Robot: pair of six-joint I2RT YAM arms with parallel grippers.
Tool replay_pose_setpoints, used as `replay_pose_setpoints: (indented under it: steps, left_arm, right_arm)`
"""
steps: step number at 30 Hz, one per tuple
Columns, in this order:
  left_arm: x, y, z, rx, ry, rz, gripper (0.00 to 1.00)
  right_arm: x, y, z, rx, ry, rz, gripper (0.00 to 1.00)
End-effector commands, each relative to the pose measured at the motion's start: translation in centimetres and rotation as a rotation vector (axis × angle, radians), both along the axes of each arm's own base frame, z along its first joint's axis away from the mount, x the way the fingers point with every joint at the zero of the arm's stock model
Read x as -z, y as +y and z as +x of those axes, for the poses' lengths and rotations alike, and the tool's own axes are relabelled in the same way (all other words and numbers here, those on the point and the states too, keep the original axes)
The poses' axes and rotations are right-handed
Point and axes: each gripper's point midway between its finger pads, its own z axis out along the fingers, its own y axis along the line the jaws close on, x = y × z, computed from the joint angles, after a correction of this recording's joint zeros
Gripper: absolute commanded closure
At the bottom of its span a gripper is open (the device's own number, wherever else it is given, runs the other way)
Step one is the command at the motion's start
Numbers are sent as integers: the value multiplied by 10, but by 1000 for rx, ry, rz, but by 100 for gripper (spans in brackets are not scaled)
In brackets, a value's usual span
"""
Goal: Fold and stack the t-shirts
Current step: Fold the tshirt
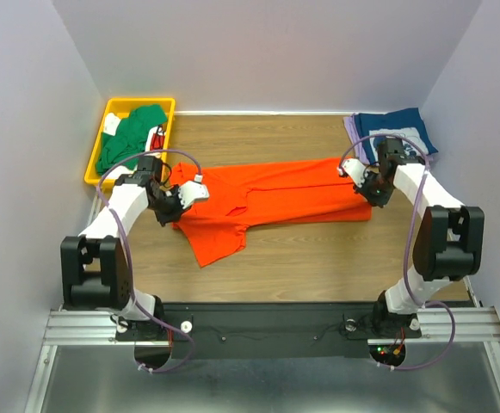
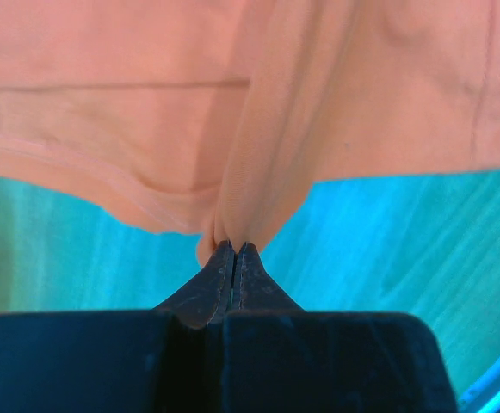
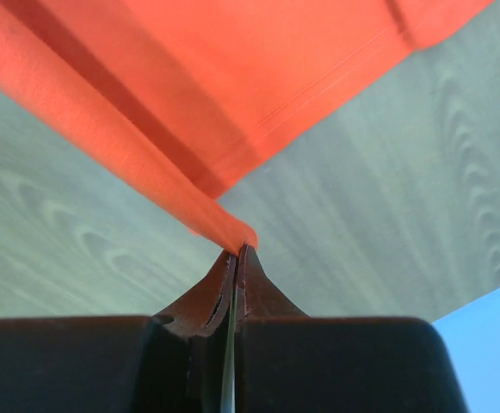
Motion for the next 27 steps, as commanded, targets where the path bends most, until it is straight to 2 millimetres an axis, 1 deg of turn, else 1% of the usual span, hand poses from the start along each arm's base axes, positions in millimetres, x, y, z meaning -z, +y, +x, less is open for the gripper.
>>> replay_pose_setpoints:
  steps: [1,2,3,4,5,6,7,10,11,12,13,14,15,16,18,19,23,24,25,26,27]
  left_arm:
    - [-15,-7,24,1,4,-57,100]
    - [-21,-8,34,-3,-10,-66,100]
    - [-22,-9,39,-6,-12,-75,100]
    - [-17,-8,43,-17,10,-79,100]
    - [-22,-7,52,-23,-11,-82,100]
    - [-22,-7,57,-28,-13,-90,100]
    - [-19,-6,63,-35,-1,-92,100]
    - [-10,-4,70,-48,19,-91,100]
    - [-3,-4,72,-51,34,-91,100]
    - [2,-2,73,-62,41,-84,100]
    - [6,-1,75,-68,48,-85,100]
    - [12,-1,77,-72,55,-85,100]
    - [14,-1,79,-82,56,-86,100]
    - [18,-1,79,-89,64,-88,100]
    - [22,0,84,-101,52,-86,100]
    - [23,11,87,-139,49,-90,100]
    - [31,14,93,-166,51,-86,100]
    - [32,13,95,-173,49,-92,100]
    - [32,13,95,-179,49,-93,98]
    - [32,13,95,-184,48,-93,92]
    - [29,14,97,-191,47,-95,87]
  right_arm:
    - [-11,-4,32,3,-38,5,99]
    - [-12,-4,38,4,-42,5,100]
    - [-9,-4,42,3,-36,6,99]
    - [-9,-5,53,1,-41,4,99]
    - [-5,-5,57,1,-34,5,99]
    - [-3,-5,61,4,-32,6,99]
    - [2,-6,69,5,-24,5,99]
    - [11,-5,79,13,-7,13,99]
    - [10,-4,86,17,-17,19,99]
    - [20,-2,88,26,4,35,99]
    - [23,-1,91,31,8,38,99]
    - [20,-1,98,36,-6,44,100]
    - [24,0,101,46,-1,51,100]
    - [31,1,102,58,15,58,99]
    - [34,1,109,65,6,62,100]
    - [38,2,110,77,10,68,99]
    - [35,6,120,102,-13,90,98]
    - [34,8,123,114,-19,101,96]
    - [32,8,124,121,-26,103,92]
    - [29,8,126,129,-34,102,81]
    - [26,7,127,151,-40,102,58]
